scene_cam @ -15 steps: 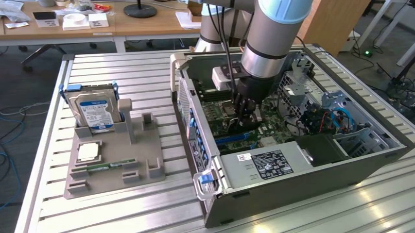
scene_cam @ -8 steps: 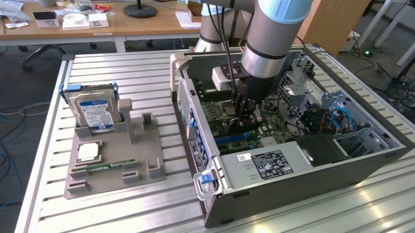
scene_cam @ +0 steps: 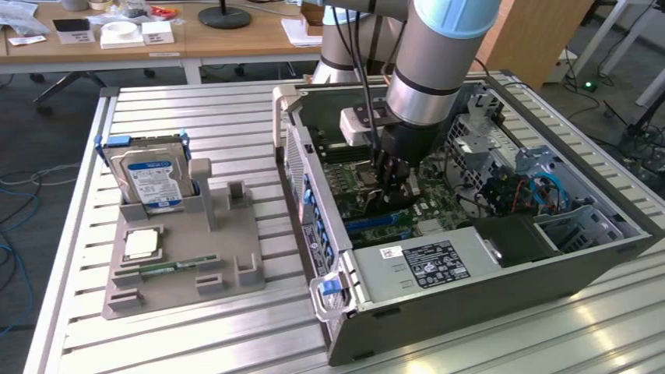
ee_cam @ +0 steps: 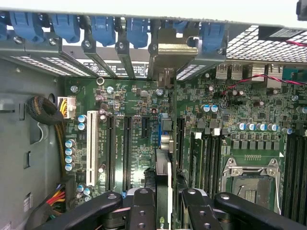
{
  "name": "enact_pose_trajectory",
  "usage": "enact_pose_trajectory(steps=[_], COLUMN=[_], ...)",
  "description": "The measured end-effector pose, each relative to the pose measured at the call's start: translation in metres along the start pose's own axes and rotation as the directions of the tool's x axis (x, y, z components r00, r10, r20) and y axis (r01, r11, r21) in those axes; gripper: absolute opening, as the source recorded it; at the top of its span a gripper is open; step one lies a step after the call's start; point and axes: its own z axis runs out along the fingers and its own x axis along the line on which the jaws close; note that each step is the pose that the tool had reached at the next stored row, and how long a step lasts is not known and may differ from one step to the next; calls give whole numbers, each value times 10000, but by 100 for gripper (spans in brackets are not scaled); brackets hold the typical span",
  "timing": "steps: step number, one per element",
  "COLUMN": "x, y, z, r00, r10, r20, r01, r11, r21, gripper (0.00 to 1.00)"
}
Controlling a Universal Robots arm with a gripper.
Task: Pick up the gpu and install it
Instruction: 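Insert the gpu into the slot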
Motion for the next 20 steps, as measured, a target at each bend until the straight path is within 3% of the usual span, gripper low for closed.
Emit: enact_pose_trajectory(steps=[20], x=[-19], y=[20], z=[43], r00=[9999], r10=[-112], r20=[-45], r01=[112], r11=[9999], r21=[3], gripper=[26])
